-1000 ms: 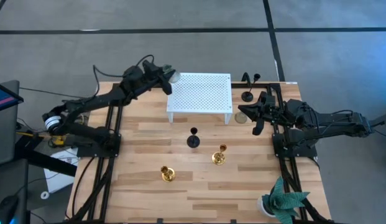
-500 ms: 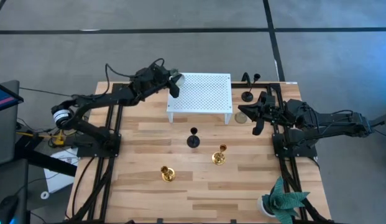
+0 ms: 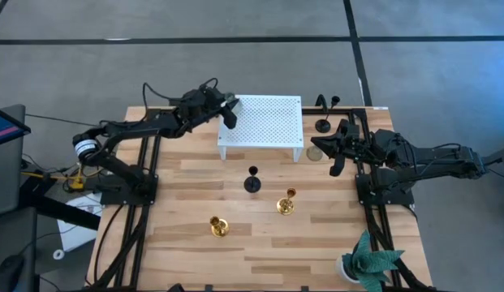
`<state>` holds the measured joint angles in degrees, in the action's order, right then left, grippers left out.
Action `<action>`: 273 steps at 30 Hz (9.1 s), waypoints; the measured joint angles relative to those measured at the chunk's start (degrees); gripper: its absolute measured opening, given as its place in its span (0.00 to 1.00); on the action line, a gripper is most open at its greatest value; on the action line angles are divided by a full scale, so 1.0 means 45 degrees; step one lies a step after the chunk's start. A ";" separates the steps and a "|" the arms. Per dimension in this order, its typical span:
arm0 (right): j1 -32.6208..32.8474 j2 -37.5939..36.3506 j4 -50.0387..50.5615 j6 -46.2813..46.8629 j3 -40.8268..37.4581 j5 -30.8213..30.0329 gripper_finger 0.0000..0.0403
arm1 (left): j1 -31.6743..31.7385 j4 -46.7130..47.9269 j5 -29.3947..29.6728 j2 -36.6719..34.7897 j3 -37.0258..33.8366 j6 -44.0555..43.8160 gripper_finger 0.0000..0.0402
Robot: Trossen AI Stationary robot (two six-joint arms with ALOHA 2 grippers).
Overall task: Pick & Place candle stick holders
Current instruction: Put the top transparent candle holder on the shelf, then put the top black candle holder on the shelf
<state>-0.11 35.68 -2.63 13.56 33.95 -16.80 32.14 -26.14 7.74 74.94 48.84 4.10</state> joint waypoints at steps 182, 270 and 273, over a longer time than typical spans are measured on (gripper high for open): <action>0.0979 -0.1189 0.8222 0.4002 -0.0037 -0.5955 0.00 | -0.1486 0.4655 -0.2732 -0.6649 -0.0018 -0.0641 0.03; -0.8299 0.3658 0.0780 0.2895 -0.2608 -0.2974 0.63 | -0.1483 0.4665 -0.2343 -0.6639 -0.0018 -0.0636 0.03; -0.8426 0.4359 0.0237 0.2887 -0.2608 -0.2958 0.63 | -0.1483 0.4669 -0.2342 -0.6639 -0.0018 -0.0636 0.03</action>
<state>-38.03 55.30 -1.57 26.55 22.22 -30.11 25.47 -5.13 -2.80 45.06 48.75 1.23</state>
